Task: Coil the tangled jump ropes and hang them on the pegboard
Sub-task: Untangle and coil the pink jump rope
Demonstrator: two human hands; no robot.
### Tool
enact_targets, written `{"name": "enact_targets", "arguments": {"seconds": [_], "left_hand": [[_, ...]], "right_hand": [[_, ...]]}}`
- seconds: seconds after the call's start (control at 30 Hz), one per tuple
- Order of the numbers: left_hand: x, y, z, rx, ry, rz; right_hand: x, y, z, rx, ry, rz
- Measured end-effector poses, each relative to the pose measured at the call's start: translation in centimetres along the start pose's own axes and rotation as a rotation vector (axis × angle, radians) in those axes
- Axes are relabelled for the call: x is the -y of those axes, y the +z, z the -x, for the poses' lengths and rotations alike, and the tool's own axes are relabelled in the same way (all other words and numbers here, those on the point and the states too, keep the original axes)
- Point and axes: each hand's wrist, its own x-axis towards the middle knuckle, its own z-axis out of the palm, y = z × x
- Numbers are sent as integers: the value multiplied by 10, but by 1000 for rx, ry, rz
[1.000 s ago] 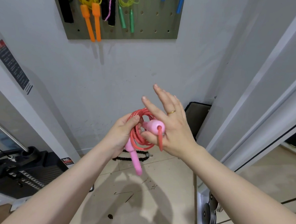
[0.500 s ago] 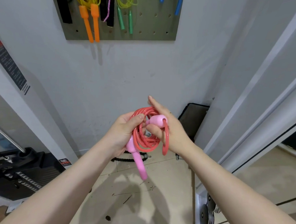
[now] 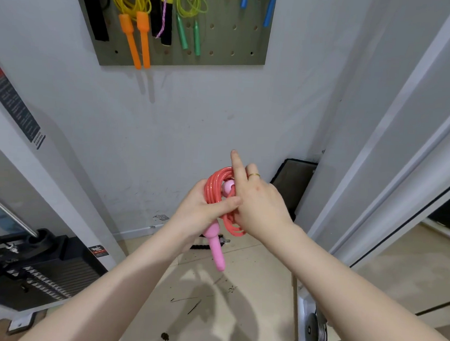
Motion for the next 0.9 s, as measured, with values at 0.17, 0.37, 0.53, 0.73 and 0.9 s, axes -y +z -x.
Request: {"name": "enact_targets", "arguments": {"seconds": [0.17, 0.37, 0.53, 0.73, 0.9], "left_hand": [[-8, -18, -11, -72, -108, 253], [-26, -17, -7, 157, -194, 408], [-33, -14, -11, 10, -226, 229], [-43, -19, -5, 109, -61, 384], [-61, -30, -1, 121, -14, 593]], "right_hand": [[-29, -7, -8, 189, -29, -1134], [-15, -1, -21, 279, 291, -1663], [-10, -4, -22, 333, 290, -1487], [-17, -20, -39, 419, 171, -1706], [-10, -40, -45, 560, -119, -2086]]}}
